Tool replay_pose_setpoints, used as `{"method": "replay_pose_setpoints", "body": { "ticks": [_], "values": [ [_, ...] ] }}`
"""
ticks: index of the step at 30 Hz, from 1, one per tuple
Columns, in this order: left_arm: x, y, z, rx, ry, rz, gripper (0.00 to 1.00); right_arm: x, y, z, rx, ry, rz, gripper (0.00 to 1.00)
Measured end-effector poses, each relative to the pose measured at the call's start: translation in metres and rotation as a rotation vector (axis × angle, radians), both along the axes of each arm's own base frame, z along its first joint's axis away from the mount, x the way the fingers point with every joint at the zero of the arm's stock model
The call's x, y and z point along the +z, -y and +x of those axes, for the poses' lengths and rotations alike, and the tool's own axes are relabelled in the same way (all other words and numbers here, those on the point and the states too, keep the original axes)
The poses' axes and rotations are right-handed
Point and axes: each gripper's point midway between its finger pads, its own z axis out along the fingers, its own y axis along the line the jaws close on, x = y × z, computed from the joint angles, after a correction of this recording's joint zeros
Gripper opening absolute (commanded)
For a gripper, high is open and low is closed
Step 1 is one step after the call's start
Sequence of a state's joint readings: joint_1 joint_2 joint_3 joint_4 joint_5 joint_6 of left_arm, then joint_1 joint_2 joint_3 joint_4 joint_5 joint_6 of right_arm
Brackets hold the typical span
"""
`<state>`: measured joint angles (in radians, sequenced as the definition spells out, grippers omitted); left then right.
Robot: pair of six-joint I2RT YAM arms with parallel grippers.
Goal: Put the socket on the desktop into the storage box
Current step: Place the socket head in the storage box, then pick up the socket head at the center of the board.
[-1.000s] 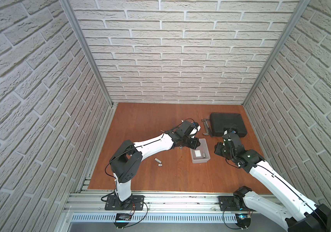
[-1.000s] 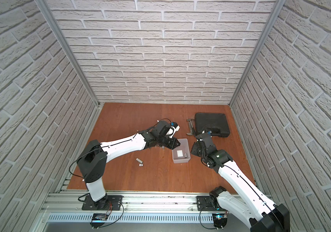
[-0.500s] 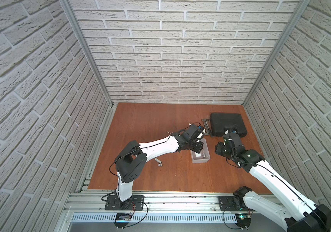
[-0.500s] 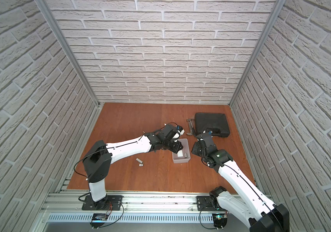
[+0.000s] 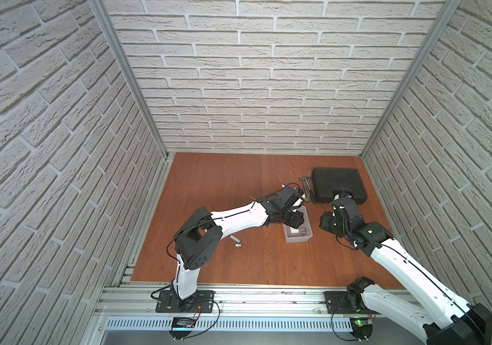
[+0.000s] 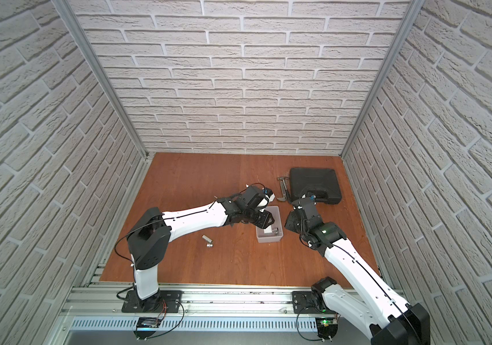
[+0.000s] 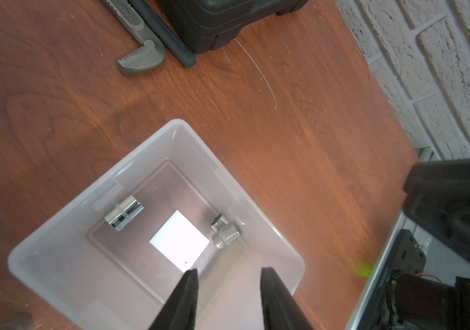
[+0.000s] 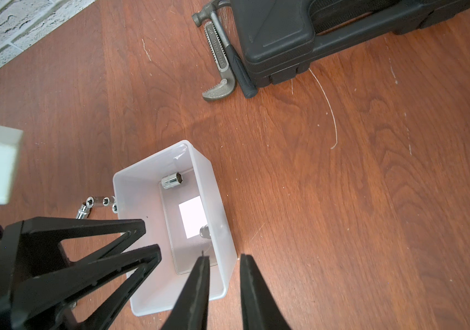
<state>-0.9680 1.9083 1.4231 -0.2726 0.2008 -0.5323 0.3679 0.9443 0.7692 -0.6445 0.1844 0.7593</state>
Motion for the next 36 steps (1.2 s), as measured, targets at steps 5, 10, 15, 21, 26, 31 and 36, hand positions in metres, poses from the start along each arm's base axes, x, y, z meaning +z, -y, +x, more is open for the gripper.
{"method": "replay_pose_setpoints", "body": {
  "ticks": [5,10,15,21,26,31,36],
  "values": [
    [0.007,-0.005,0.002,0.007,0.034,0.001,0.43,-0.002,-0.006,-0.001,0.030,-0.013,0.016,0.26],
    [0.036,-0.036,0.002,0.058,0.108,-0.016,0.43,-0.011,-0.024,0.001,0.108,-0.066,0.057,0.27],
    [0.063,-0.097,0.020,0.205,0.177,-0.036,0.46,-0.012,-0.056,0.005,0.227,-0.095,0.076,0.28],
    [0.064,-0.192,0.043,0.473,0.187,-0.017,0.46,0.000,-0.121,0.011,0.416,-0.080,0.055,0.30],
    [0.051,-0.237,0.035,0.600,0.156,0.007,0.46,-0.006,-0.159,0.016,0.490,-0.099,0.019,0.33],
    [0.038,-0.255,0.024,0.655,0.125,0.017,0.46,-0.017,-0.182,0.025,0.515,-0.134,-0.024,0.38],
    [0.035,-0.258,0.023,0.675,0.100,0.016,0.46,-0.025,-0.192,0.037,0.513,-0.156,-0.056,0.38]
  ]
}}
